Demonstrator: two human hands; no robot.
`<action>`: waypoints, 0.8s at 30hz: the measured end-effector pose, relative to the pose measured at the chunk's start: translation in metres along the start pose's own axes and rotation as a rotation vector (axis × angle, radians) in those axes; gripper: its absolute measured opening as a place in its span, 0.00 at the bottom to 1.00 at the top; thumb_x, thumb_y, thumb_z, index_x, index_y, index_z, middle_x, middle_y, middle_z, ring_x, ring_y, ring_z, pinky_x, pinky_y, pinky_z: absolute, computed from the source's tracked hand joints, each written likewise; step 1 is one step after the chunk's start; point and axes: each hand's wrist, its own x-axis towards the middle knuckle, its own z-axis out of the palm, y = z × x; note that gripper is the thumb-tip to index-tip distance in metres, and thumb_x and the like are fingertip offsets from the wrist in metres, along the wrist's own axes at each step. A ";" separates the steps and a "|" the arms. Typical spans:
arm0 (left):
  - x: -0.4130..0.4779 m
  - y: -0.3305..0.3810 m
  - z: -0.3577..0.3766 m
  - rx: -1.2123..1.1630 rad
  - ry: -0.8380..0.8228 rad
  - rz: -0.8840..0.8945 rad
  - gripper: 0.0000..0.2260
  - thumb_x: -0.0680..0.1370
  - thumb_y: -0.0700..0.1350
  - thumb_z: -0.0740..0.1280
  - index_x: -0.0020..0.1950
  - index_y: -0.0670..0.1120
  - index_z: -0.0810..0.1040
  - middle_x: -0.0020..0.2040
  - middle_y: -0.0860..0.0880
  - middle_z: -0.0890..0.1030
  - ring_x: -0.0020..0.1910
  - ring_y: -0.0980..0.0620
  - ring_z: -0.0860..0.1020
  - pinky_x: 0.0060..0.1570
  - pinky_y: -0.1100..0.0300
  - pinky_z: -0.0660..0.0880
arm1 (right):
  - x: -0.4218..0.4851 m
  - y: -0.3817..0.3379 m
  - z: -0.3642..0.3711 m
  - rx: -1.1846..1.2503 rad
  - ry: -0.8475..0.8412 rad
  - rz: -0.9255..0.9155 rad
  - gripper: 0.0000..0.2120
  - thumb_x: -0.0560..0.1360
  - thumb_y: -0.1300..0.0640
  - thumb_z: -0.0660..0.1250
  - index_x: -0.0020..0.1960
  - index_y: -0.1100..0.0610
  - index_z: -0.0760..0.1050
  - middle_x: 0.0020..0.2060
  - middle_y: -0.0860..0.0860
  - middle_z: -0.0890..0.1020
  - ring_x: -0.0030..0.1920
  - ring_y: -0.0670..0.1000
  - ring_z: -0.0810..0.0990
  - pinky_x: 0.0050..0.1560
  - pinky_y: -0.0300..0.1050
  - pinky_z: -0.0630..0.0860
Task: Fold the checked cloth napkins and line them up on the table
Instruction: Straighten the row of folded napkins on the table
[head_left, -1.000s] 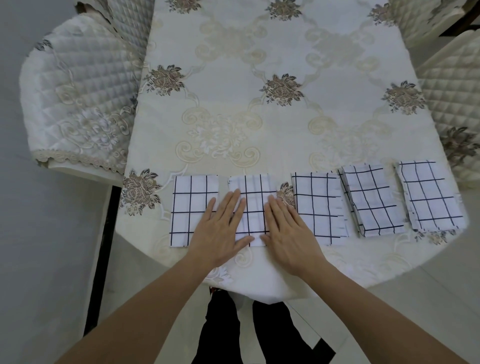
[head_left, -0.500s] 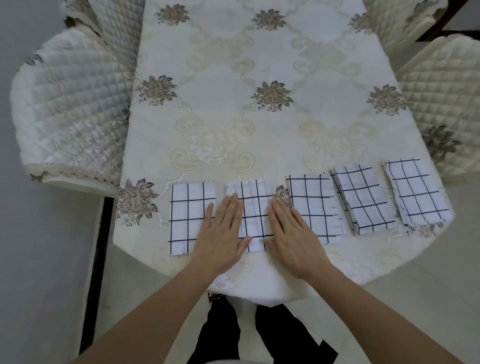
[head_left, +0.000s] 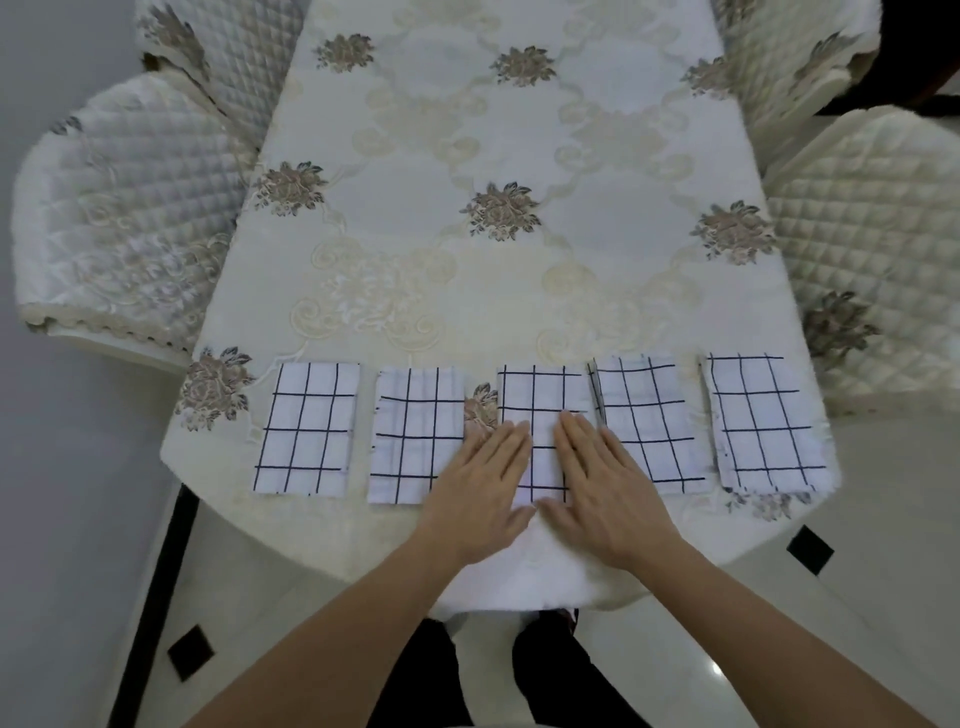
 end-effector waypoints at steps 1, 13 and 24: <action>0.002 0.006 0.000 -0.014 0.006 -0.031 0.34 0.82 0.62 0.50 0.81 0.42 0.56 0.81 0.45 0.54 0.81 0.47 0.52 0.77 0.44 0.55 | 0.001 0.005 0.001 0.005 -0.014 -0.021 0.40 0.81 0.33 0.46 0.80 0.64 0.55 0.79 0.60 0.57 0.80 0.57 0.55 0.76 0.57 0.54; -0.002 0.016 0.000 -0.024 0.025 -0.146 0.32 0.82 0.60 0.49 0.81 0.43 0.55 0.82 0.46 0.52 0.81 0.48 0.52 0.77 0.43 0.57 | 0.008 0.017 0.004 0.018 0.006 -0.118 0.41 0.79 0.33 0.52 0.79 0.64 0.57 0.78 0.61 0.60 0.79 0.57 0.57 0.75 0.56 0.53; 0.028 0.043 -0.022 -0.039 0.129 -0.010 0.33 0.80 0.60 0.55 0.80 0.42 0.59 0.81 0.44 0.56 0.80 0.47 0.55 0.76 0.44 0.52 | -0.024 0.066 -0.005 0.098 0.088 -0.007 0.36 0.82 0.37 0.50 0.80 0.62 0.55 0.80 0.56 0.57 0.80 0.53 0.54 0.78 0.54 0.54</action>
